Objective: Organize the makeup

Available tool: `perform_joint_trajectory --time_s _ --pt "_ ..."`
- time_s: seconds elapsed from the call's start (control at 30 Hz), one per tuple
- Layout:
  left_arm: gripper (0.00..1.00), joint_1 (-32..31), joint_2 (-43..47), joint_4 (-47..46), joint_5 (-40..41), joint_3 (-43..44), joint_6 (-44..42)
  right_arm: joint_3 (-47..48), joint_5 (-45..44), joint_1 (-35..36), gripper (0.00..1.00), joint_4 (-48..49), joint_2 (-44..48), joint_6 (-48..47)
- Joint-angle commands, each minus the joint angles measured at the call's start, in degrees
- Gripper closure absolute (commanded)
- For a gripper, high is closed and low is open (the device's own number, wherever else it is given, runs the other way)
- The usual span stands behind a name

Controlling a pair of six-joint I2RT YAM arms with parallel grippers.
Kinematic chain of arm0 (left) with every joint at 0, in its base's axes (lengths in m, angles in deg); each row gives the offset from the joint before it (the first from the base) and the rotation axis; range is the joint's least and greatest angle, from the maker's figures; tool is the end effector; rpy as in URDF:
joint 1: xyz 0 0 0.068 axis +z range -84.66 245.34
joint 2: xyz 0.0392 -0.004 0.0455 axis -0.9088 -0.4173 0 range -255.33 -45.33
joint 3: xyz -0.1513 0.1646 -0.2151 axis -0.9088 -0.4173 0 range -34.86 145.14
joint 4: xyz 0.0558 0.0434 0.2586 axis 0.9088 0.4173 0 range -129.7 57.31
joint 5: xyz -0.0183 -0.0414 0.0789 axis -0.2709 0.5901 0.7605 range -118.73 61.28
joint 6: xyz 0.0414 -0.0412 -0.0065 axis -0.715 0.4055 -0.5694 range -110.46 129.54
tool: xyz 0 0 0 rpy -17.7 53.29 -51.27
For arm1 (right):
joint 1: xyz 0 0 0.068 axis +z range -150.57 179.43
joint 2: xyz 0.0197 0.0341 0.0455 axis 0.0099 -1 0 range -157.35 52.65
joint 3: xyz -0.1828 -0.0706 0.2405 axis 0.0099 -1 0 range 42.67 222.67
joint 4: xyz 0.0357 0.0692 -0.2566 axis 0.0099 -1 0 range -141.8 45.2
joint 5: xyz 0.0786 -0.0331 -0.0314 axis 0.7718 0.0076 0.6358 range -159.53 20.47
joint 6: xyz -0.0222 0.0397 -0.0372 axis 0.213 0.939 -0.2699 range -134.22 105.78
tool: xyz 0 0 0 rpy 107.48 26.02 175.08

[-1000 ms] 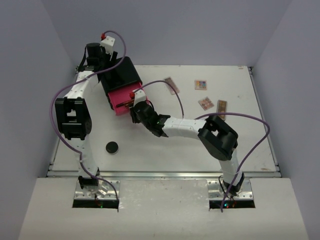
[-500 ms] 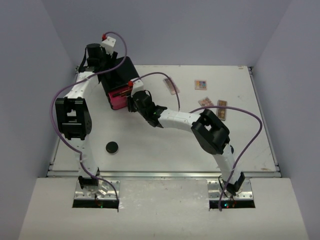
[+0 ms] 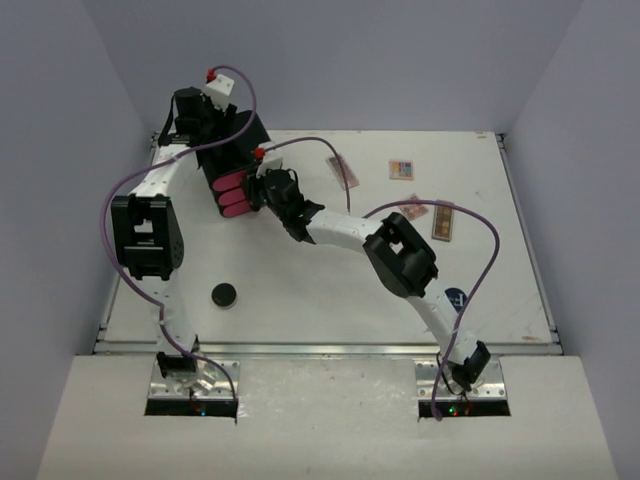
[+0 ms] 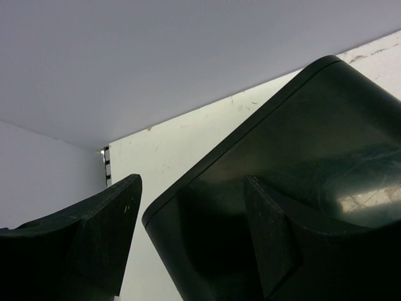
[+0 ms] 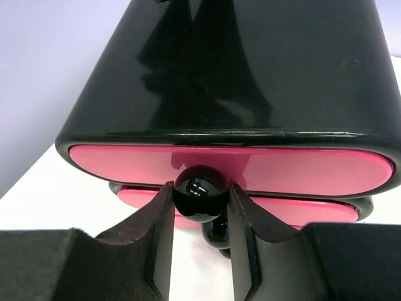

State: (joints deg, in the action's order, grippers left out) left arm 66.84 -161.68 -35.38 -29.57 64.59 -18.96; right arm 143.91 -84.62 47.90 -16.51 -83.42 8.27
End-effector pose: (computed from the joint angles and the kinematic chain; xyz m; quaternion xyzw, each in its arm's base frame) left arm 0.5215 0.0131 0.3265 0.1966 0.8014 0.1403 0.5472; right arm 0.4017 0.4370 0.2155 -0.0811 0.7406 0.3032 0.5942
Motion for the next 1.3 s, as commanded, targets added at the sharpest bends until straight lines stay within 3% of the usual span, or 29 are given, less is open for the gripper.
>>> perform_joint_trajectory --time_s 0.0,0.07,0.3,0.53,0.97,1.27 --pt "0.35 -0.7 -1.7 6.0 -1.7 -2.3 -1.0 3.6 -0.9 0.3 0.80 5.8 -2.0 -2.0" --pt "0.35 -0.6 -1.7 6.0 -2.0 -2.4 -1.0 3.0 -0.6 0.3 0.78 6.1 -1.5 -2.0" --pt "0.35 -0.7 -2.1 5.9 -2.4 -2.5 -1.4 -9.0 -0.9 0.5 0.54 10.4 6.4 -2.0" --pt "0.35 -0.7 -2.2 6.0 -2.8 -2.7 -1.2 -10.1 -3.7 2.1 0.53 7.4 5.8 -1.6" --pt "0.35 -0.8 -2.2 6.0 -2.9 -2.3 -1.2 3.5 -8.6 2.1 0.55 -0.1 -3.2 -3.3" --pt "0.35 -0.7 -2.1 6.1 -3.2 -2.3 -1.2 3.8 -10.3 2.2 0.56 -2.6 -4.5 -2.0"
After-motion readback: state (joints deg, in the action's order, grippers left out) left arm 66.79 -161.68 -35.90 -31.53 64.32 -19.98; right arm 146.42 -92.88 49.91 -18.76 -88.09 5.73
